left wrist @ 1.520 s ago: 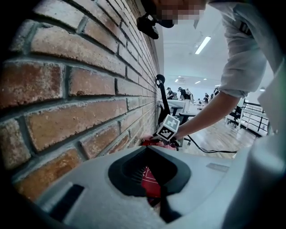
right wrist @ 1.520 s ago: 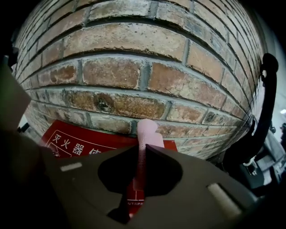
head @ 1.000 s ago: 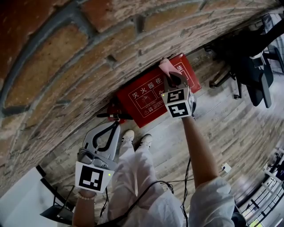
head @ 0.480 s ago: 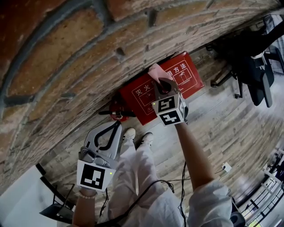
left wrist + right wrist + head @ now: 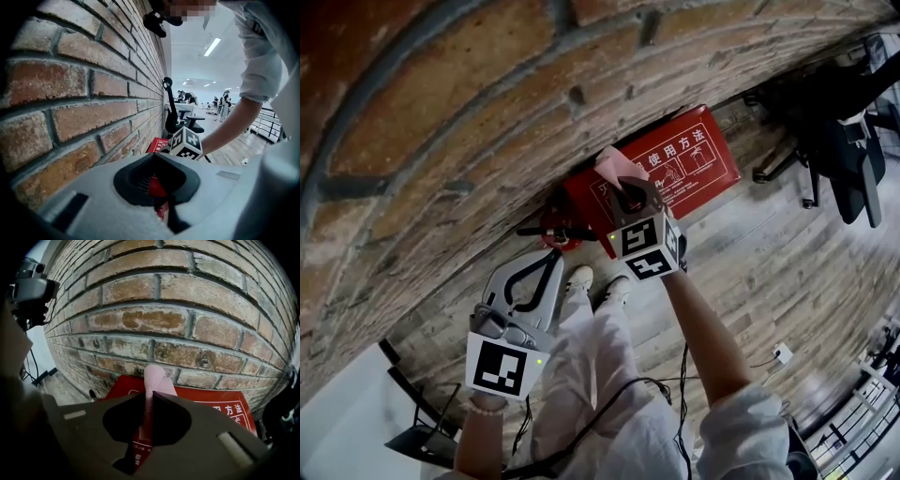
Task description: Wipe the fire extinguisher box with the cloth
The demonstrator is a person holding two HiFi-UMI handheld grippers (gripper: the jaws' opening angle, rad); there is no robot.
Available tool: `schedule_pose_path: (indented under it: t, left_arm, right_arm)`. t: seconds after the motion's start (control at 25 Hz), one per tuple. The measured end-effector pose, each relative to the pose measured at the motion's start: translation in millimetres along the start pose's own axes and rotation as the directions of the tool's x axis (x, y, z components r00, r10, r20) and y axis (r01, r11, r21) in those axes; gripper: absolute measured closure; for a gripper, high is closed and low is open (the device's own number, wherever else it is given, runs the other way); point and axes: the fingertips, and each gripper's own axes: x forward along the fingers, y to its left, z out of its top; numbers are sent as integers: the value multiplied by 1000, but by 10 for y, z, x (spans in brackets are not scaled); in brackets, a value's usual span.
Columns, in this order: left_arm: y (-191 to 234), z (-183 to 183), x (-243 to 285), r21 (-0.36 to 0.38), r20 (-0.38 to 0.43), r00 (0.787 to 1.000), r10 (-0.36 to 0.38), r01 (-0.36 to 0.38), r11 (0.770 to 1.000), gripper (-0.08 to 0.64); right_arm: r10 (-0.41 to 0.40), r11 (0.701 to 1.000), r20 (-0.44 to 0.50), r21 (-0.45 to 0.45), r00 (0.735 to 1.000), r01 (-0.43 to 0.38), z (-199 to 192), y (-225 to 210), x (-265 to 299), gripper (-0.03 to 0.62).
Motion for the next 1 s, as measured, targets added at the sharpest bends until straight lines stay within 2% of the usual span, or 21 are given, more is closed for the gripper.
schedule_pose_path:
  t: [0.6,0.8,1.0]
  left_arm:
    - [11,-117,-70,-9,-12,1000,5,-5,1000,561]
    - [42,-147,-92,5,-18,1000,8,-8,1000,561]
    - [39,-166,-85,-11,-25,1000,13,-14,1000,561]
  right_arm:
    - [176,981,22,-86,984,-174,116,858,44,565]
    - [172,982,35,-82,984,-169,122,870,30,565]
    - [132,990,92,-52,987,-128,232,643,-147,566]
